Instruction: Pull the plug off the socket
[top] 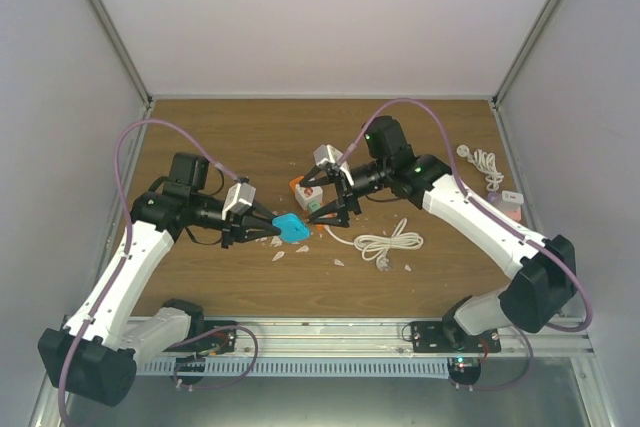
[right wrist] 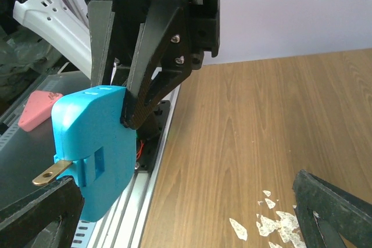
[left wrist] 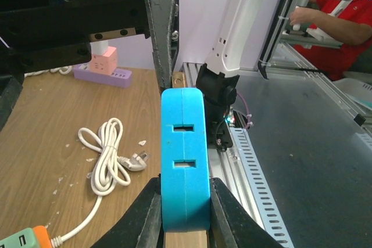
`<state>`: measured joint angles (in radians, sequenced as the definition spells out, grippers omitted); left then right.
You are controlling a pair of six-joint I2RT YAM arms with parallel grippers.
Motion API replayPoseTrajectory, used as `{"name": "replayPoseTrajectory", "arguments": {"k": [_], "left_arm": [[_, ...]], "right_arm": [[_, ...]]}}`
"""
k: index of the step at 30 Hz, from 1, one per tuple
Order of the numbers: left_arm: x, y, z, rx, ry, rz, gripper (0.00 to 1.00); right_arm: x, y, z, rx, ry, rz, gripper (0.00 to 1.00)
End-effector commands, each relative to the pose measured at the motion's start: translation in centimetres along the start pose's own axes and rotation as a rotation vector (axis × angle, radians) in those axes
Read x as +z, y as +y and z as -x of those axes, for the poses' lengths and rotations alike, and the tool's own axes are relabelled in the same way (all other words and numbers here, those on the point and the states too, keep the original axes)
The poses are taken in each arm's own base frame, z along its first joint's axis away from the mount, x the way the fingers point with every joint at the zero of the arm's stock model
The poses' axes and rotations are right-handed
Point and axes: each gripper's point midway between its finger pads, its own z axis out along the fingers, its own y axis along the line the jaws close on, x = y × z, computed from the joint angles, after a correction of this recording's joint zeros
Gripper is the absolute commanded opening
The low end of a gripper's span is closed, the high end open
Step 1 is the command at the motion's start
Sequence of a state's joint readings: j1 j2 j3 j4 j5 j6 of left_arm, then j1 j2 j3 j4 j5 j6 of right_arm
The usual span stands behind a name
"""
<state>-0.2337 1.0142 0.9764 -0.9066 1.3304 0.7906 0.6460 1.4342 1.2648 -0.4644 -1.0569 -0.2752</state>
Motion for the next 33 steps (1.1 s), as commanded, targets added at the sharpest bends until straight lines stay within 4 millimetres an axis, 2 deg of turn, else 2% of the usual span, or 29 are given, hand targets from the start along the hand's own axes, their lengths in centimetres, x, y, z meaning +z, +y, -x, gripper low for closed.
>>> {"name": "replayPoseTrajectory", "arguments": {"k": [1, 12, 23, 29, 33], "left_arm": [[-0.1, 0.0, 0.5, 0.033, -0.022, 0.001, 0.0], [-0.1, 0.6, 0.4, 0.027, -0.013, 0.027, 0.0], [-0.1, 0.8, 0.5, 0.014, -0.018, 0.027, 0.0], [-0.2, 0.8, 0.7, 0.014, -0.026, 0.024, 0.0], [-0.2, 0.7, 0.7, 0.011, -0.031, 0.021, 0.0]], "right_arm": [[0.4, 1.0, 0.6, -0.002, -0.008, 0.04, 1.0], [0.5, 1.5, 0.5, -0.009, -0.005, 0.044, 1.0], [1.2, 0.0, 0.0, 0.003, 0.021, -0.025, 1.0], [1.4, -1.7, -0.7, 0.024, 0.046, -0.11, 1.0], [1.6, -2.1, -0.9, 0.025, 0.055, -0.126, 1.0]]}}
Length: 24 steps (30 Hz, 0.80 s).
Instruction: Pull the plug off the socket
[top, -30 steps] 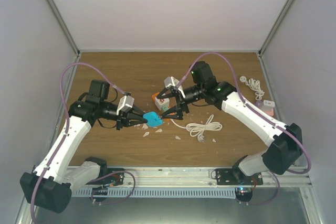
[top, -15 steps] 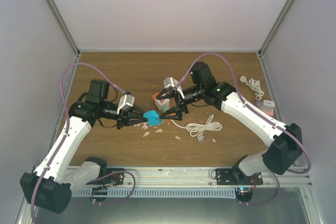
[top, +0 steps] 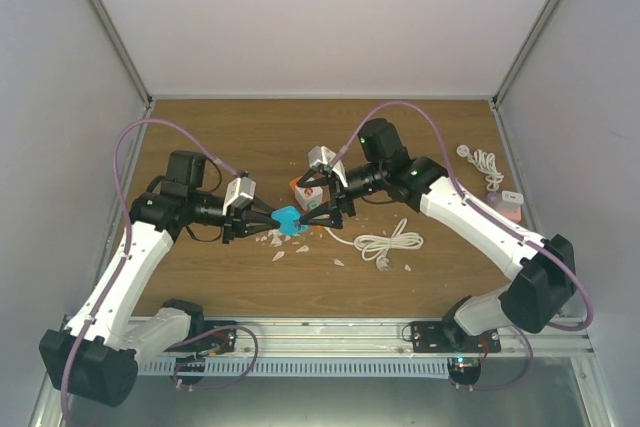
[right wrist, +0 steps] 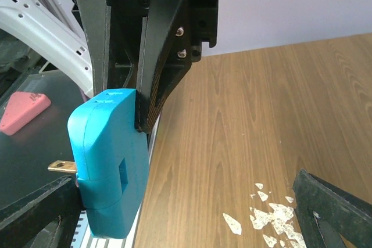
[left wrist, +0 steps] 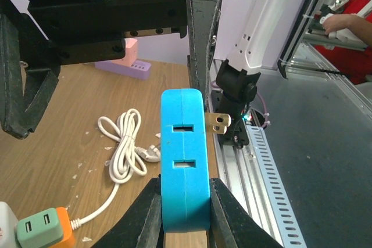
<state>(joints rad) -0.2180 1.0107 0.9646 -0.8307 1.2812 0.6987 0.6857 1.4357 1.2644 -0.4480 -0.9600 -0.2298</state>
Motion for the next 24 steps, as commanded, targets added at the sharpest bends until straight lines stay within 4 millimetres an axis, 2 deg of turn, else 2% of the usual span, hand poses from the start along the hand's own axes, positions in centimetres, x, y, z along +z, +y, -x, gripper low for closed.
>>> {"name": "replayPoseTrajectory", "arguments": {"k": [1, 12, 24], "left_arm": [[-0.1, -0.8, 1.0, 0.039, -0.052, -0.042, 0.0], [-0.3, -1.0, 1.1, 0.043, -0.064, -0.049, 0.0], [-0.3, -1.7, 1.1, 0.051, -0.076, -0.071, 0.0]], "right_arm": [[0.8, -1.6, -0.6, 0.006, 0.023, -0.07, 1.0], [1.5, -3.7, -1.8, 0.023, 0.067, -0.143, 1.0], [2.9, -4.9, -2.5, 0.073, 0.094, -0.109, 1.0]]}}
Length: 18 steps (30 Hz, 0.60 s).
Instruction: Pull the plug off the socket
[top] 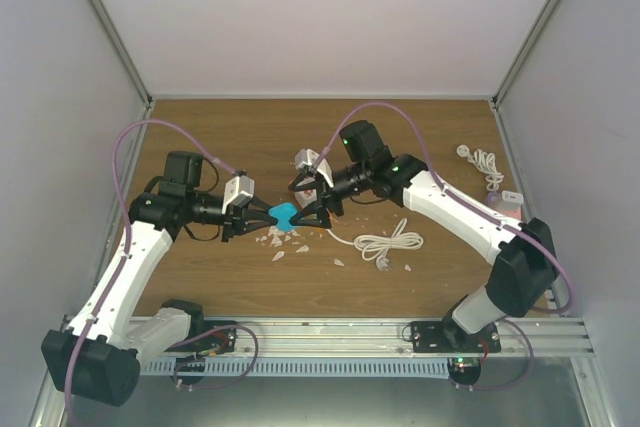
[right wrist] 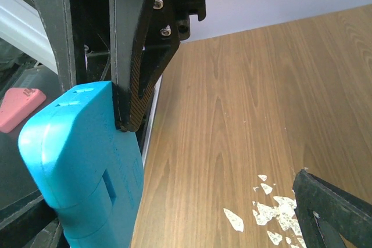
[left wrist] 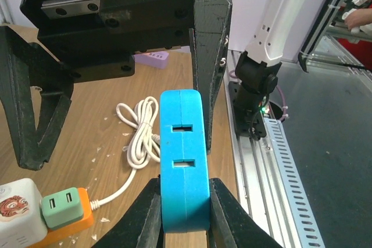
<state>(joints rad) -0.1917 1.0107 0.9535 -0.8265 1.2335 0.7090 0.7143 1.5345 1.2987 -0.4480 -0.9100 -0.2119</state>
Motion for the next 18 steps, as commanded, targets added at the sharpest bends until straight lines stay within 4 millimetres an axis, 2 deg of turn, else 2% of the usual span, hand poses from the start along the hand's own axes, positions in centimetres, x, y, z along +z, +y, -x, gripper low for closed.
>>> {"name": "replayPoseTrajectory", "arguments": {"k": [1, 7, 18], "left_arm": [[-0.2, -3.0, 2.0, 0.053, -0.108, -0.133, 0.0], [-0.1, -2.5, 1.8, 0.059, -0.093, -0.111, 0.0], [-0.6, 4.1, 0.2, 0.06, 0.046, 0.252, 0.0]], "right_arm": [[0.6, -3.2, -0.6, 0.018, 0.034, -0.099, 1.0], [0.9, -3.0, -0.5, 0.018, 0.032, -0.072, 1.0], [-1.2, 1.2, 1.2, -0.096, -0.014, 0.022, 1.0]]}}
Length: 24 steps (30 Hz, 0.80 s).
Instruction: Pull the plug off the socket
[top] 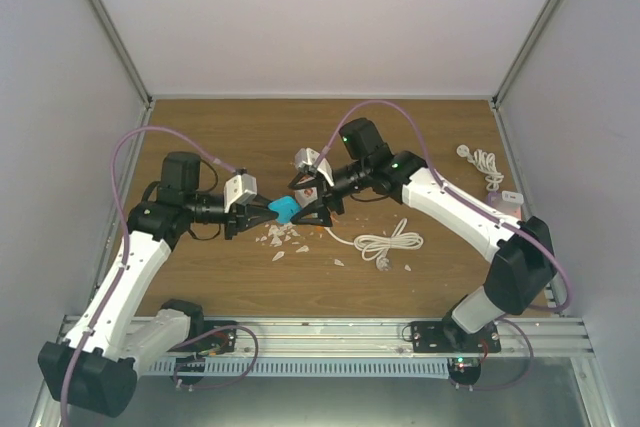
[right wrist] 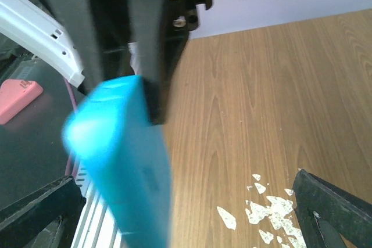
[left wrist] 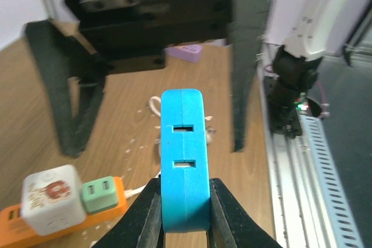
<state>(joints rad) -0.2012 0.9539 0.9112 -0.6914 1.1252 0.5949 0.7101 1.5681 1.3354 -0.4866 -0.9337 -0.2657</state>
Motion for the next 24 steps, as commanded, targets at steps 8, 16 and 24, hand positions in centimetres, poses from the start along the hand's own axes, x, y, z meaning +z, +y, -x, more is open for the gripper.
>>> {"name": "replayPoseTrajectory", "arguments": {"k": [8, 16, 24], "left_arm": [[-1.5, 7.9, -1.4, 0.013, 0.127, 0.353, 0.0], [-5.2, 15.9, -4.4, -0.036, 0.3, 0.678, 0.0], [-10.9, 24.5, -9.1, 0.013, 0.567, 0.966, 0.0]], "right_arm": [[-2.2, 1.9, 1.1, -0.09, -0.026, -0.028, 1.0], [-3.0, 1.5, 0.3, -0.099, -0.024, -0.075, 1.0], [-3.1, 1.3, -0.6, -0.103, -0.015, -0.104, 1.0]]}}
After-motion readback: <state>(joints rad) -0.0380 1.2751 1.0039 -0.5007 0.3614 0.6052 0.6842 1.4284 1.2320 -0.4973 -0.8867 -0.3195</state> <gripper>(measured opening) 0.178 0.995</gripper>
